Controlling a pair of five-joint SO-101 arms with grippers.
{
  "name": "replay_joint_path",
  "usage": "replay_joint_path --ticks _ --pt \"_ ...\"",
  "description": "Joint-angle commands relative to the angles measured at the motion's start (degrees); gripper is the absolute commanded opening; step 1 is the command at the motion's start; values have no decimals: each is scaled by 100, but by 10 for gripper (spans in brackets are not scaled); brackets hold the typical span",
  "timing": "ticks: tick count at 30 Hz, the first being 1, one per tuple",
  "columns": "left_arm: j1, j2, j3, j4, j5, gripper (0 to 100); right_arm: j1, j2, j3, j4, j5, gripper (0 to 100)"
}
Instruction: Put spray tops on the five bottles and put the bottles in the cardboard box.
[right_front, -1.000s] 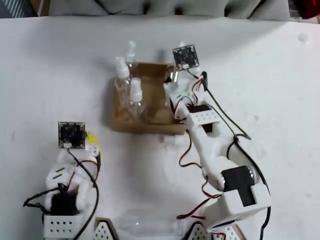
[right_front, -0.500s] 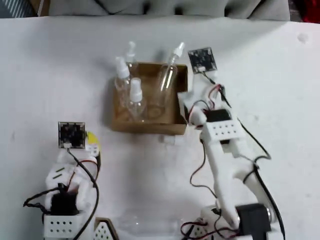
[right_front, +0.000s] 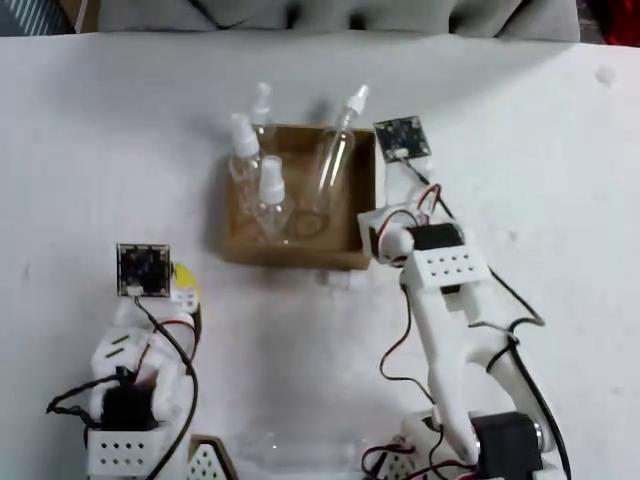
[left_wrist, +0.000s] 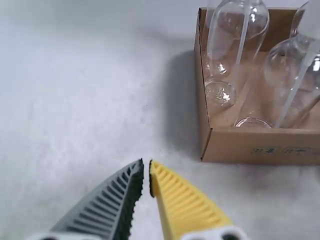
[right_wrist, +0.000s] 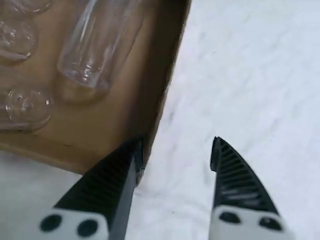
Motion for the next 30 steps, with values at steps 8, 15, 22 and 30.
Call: replay_joint_path --ticks 8,15,22,30 --pt "-48 -75 -9 -167 -62 20 -382 637 -97 -488 -44 166" --pt "-48 -75 -9 -167 -62 20 -233 1473 -123 -1059 -44 166" --pt "-48 -75 -9 -167 -62 20 -163 1631 -334 -1007 -9 45" --pt "-48 -75 -9 -167 -62 20 268 1684 -457 -971 18 16"
